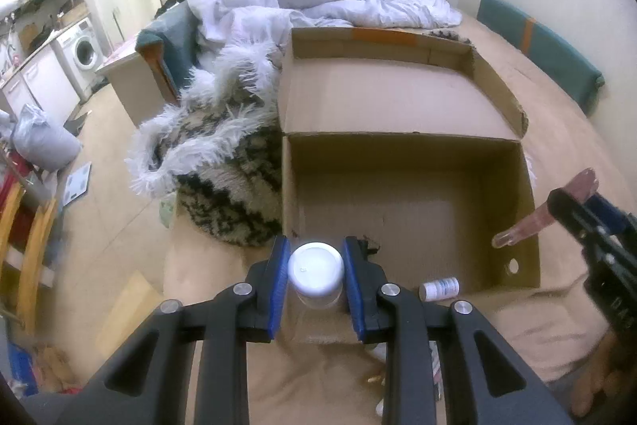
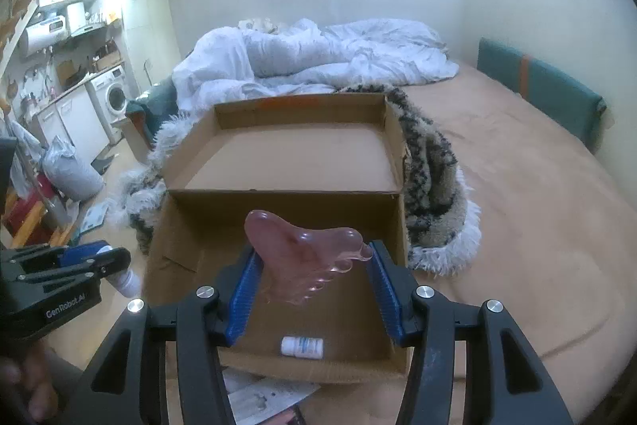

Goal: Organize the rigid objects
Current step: 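Carry the pill bottle and claw clip into the box and open both grippers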

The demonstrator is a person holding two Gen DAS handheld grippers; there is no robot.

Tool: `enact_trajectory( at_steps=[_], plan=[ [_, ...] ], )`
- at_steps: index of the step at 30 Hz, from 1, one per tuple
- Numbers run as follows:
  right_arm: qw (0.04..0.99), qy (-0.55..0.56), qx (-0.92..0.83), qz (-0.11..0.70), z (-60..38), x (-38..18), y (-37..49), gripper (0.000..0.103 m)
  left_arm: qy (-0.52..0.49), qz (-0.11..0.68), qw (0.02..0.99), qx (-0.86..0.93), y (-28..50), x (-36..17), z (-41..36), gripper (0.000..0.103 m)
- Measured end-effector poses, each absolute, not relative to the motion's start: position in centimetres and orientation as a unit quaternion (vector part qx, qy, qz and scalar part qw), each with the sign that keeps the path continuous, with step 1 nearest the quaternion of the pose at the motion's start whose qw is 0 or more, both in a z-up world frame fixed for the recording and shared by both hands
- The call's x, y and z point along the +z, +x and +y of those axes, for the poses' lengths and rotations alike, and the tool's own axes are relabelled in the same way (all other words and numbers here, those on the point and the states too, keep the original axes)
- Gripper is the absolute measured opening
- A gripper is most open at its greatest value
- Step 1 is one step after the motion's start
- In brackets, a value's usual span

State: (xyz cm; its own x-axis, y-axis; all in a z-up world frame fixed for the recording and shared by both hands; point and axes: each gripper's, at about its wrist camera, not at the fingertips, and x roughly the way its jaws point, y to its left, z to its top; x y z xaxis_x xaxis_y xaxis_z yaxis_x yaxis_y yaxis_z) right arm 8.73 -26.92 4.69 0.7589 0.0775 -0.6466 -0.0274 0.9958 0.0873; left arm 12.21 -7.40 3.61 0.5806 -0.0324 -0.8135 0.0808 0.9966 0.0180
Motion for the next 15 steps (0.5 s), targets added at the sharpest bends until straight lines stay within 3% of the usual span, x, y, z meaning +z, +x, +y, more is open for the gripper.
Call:
enact_trajectory(
  at_steps=[15],
  plan=[
    [0.901,0.067,0.029,0.427,-27.5,-2.0,13.5,0.056,0.075,0.485,0.871,-0.014,15.6,-3.0,-10.5,0.024]
  ],
)
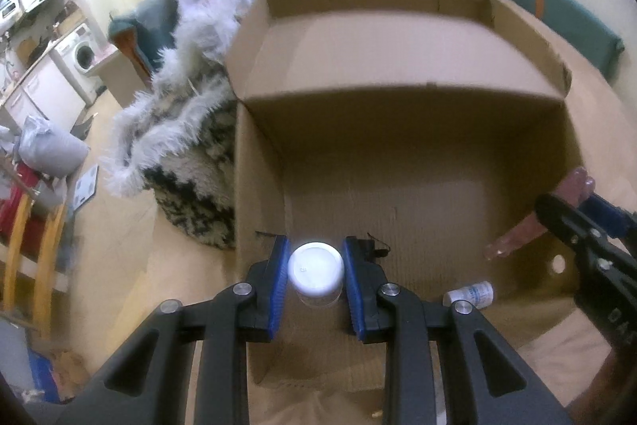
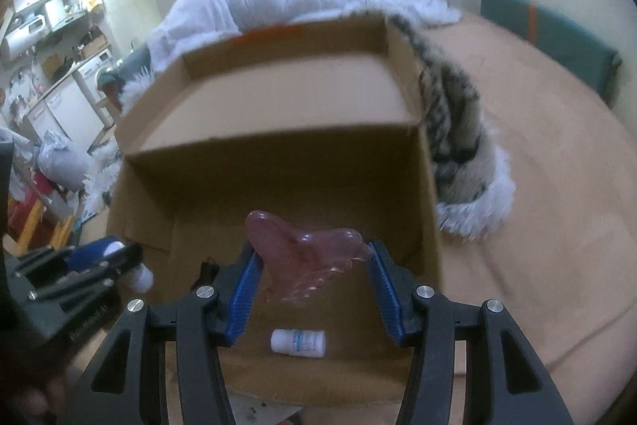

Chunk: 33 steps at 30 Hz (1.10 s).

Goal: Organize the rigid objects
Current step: 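Carry the pill bottle and claw clip into the box and open both grippers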

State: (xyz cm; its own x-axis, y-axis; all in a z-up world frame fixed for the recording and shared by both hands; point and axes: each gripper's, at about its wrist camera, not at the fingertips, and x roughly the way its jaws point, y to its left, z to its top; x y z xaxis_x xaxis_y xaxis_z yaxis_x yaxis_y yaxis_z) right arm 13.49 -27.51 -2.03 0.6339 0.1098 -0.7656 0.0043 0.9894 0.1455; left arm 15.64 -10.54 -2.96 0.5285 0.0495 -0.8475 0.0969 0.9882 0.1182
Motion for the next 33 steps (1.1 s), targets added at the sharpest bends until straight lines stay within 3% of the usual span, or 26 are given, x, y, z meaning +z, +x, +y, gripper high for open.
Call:
enact_trajectory(
  at_steps=[14,29,30,32,33],
  plan=[
    [0.852,0.056,0.03,0.519,-26.2,-7.4,15.9,0.056,0.091,0.518,0.851,-0.009,17.7,-7.6,-11.4,0.024],
    [0.844,0.088,0.031,0.528,-26.9,-8.0,16.6,0.059,0.114,0.519,0.847,-0.012,17.1,-8.2,-12.8,0.025],
    [0.843,0.092,0.034,0.529,-27.1,-8.0,16.7,0.065,0.109,0.523,0.845,-0.014,17.2,-8.2,-12.8,0.028],
    [0.842,0.105,0.039,0.527,-27.4,-7.8,16.6,0.074,0.102,0.529,0.842,-0.019,17.1,-8.1,-12.9,0.045],
    [0.843,0.112,0.043,0.524,-27.6,-7.6,16.5,0.075,0.102,0.528,0.843,-0.02,17.0,-8.0,-12.9,0.06]
  ],
)
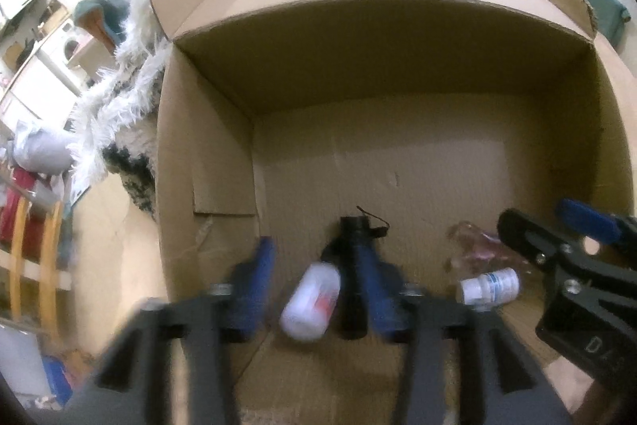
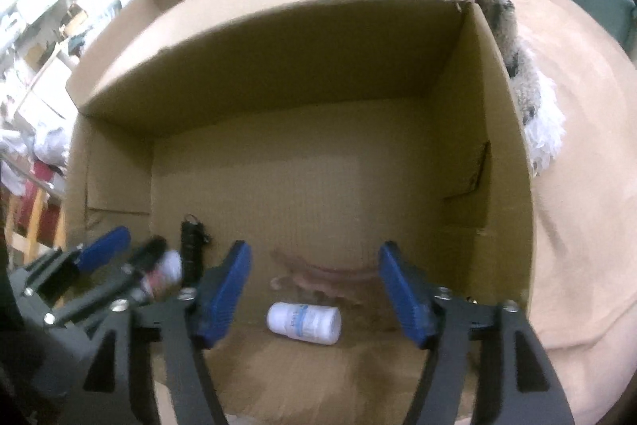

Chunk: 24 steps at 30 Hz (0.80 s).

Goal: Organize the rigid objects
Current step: 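Carry the pill bottle and claw clip into the box and open both grippers, then withdraw both grippers from the box toward the remaining items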

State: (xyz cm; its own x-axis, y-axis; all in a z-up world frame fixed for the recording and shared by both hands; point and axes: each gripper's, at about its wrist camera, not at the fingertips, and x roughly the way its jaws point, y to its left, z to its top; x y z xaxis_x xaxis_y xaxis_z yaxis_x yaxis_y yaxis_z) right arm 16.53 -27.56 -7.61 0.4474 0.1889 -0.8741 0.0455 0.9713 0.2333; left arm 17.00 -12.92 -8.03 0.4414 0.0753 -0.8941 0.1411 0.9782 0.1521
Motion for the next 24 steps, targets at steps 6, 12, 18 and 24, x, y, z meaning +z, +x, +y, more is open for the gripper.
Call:
enact_trajectory(
  at_steps=[6,12,18,24],
  plan=[
    [0.857,0.124,0.061,0.496,-27.9,-6.1,16.1,0.095,0.129,0.507,0.852,-0.006,16.1,-6.9,-13.5,0.068],
    [0.862,0.119,0.064,0.488,-27.5,-5.7,16.2,0.103,0.121,0.501,0.857,-0.002,15.6,-5.9,-12.8,0.068],
    [0.861,0.16,0.048,0.48,-29.2,-5.5,16.0,0.103,0.11,0.503,0.857,-0.012,15.3,-5.1,-12.1,0.068],
    [0.86,0.188,0.044,0.473,-30.2,-5.0,15.3,0.103,0.097,0.505,0.857,-0.023,14.3,-4.3,-11.3,0.068]
  ],
)
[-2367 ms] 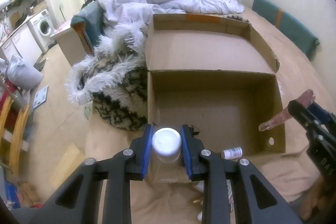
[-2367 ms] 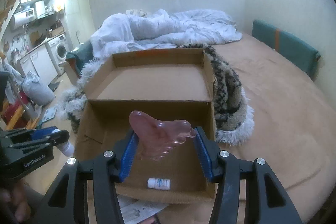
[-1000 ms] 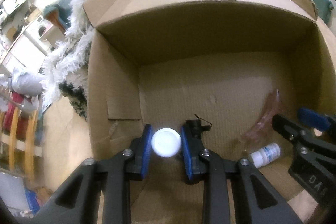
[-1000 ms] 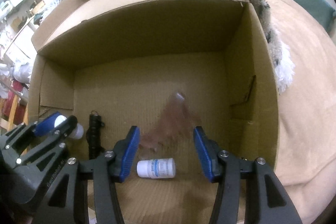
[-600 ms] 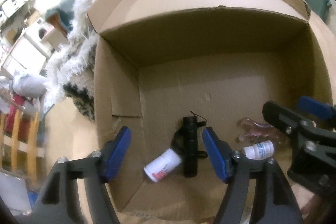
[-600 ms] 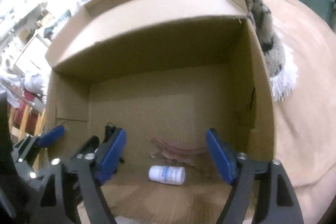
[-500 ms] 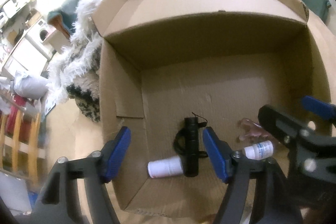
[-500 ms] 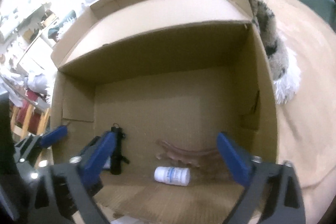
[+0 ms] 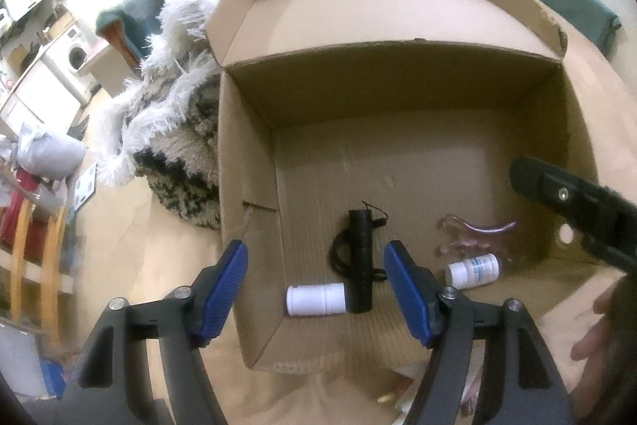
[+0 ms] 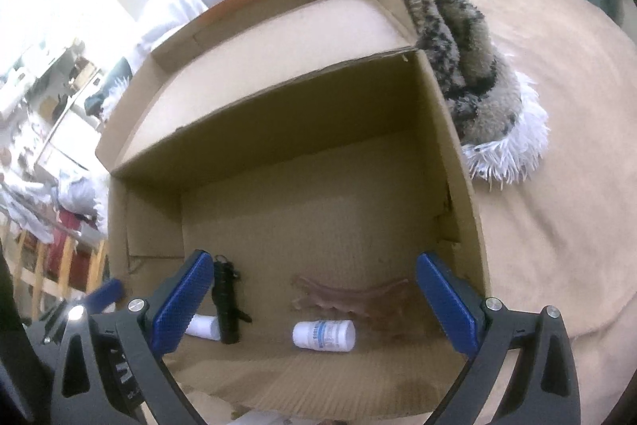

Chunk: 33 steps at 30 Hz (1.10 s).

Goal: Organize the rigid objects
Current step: 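Withdraw both grippers from the box toward the remaining items, then grasp the white battery-slot device with the right gripper and lift it toward the box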

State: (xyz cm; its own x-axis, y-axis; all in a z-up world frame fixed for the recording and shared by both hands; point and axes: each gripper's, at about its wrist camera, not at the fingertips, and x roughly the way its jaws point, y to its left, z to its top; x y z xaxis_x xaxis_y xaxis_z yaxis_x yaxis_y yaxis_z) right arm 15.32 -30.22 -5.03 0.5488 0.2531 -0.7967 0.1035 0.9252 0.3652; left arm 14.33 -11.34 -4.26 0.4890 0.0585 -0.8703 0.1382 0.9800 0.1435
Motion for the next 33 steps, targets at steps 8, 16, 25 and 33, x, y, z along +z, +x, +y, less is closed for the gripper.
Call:
enact_trajectory(
  at_steps=[8,16,25,33],
  plan=[
    [0.849,0.22,0.043,0.478,-31.1,-4.8,13.7,0.103,0.089,0.498,0.862,-0.008,12.7,-3.1,-9.6,0.068],
    [0.853,0.228,0.048,0.468,-31.1,-3.6,10.6,0.103,0.06,0.504,0.862,0.002,9.8,-2.9,-5.9,0.068],
    [0.845,0.233,0.057,0.478,-30.4,-3.9,6.3,0.103,0.004,0.509,0.86,0.022,6.6,-3.1,-1.2,0.068],
    [0.828,0.229,0.06,0.508,-28.6,-5.8,4.4,0.103,-0.063,0.525,0.848,0.045,5.3,-4.2,1.8,0.068]
  ],
)
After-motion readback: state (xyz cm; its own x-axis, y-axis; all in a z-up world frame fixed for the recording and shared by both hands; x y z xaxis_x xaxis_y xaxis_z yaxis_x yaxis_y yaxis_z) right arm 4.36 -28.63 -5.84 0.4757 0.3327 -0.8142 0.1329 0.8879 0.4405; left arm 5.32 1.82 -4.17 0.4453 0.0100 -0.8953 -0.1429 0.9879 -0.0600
